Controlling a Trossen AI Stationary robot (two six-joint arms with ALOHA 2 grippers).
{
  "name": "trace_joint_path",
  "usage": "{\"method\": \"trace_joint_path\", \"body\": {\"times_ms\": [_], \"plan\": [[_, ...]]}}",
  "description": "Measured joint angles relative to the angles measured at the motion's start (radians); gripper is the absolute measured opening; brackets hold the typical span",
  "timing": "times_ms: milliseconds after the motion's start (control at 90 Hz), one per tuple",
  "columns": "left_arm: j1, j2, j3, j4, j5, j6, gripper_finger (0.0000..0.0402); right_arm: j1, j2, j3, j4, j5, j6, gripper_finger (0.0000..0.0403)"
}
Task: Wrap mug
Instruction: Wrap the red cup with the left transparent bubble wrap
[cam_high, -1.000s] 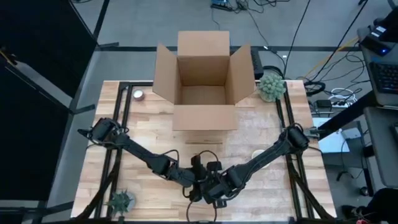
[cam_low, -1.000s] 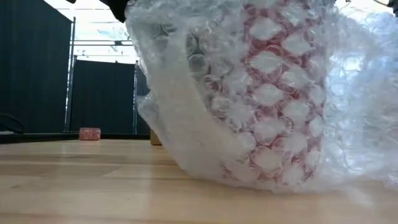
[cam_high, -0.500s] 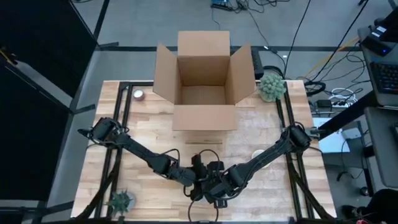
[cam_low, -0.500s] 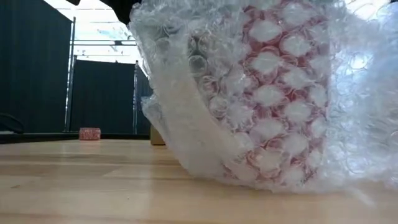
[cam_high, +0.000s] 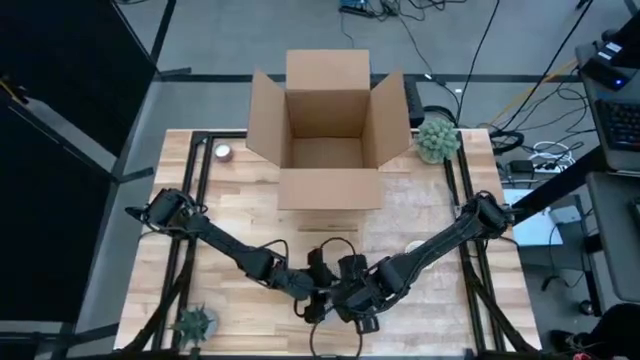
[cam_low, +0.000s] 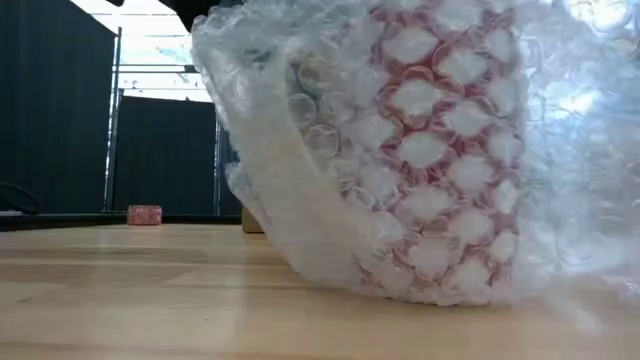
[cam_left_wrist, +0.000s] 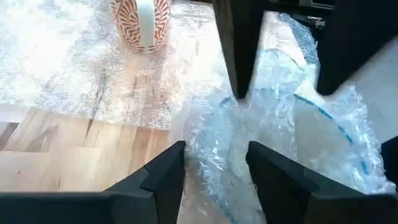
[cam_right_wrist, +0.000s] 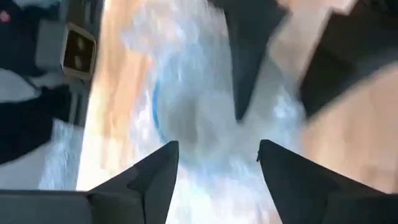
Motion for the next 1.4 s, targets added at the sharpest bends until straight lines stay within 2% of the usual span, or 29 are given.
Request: {"method": "trace_joint_path", "body": {"times_ms": [244,367,489,689,789,978,1167,1400], "plan": [[0.0,0.0,0.0,-0.001,0.0,-0.004,0.0161,0.002,0.01,0.001,0.051,0.052,0.022,0.0195],[0.0,0.0,0.0,-0.002,0.0,-0.005,0.0161,0.002,0.052,0.002,0.07,0.078,0.021,0.0175],[0.003,0.0,0.002,0.007,-0.001,-0.01,0.0161,0.002,0.1,0.005,0.045,0.089,0.017,0.0132],[0.001,0.0,0.002,0.012,0.006,-0.001,0.0161,0.001,0.173,0.008,0.075,0.059,0.005,0.0036],[0.001,0.0,0.001,0.012,0.01,-0.004,0.0161,0.001,0.182,0.009,0.067,0.059,-0.007,0.0008],[0.002,0.0,0.002,0.019,0.009,-0.015,0.0161,0.0,0.121,0.002,0.044,0.03,-0.01,0.0022],[0.0,0.0,0.0,0.003,0.007,-0.005,0.0161,0.0,0.006,0.001,0.009,0.012,-0.004,0.0035],[0.0,0.0,0.0,-0.001,0.007,-0.005,0.0161,0.011,-0.01,0.002,0.091,0.027,0.029,0.0033]]}}
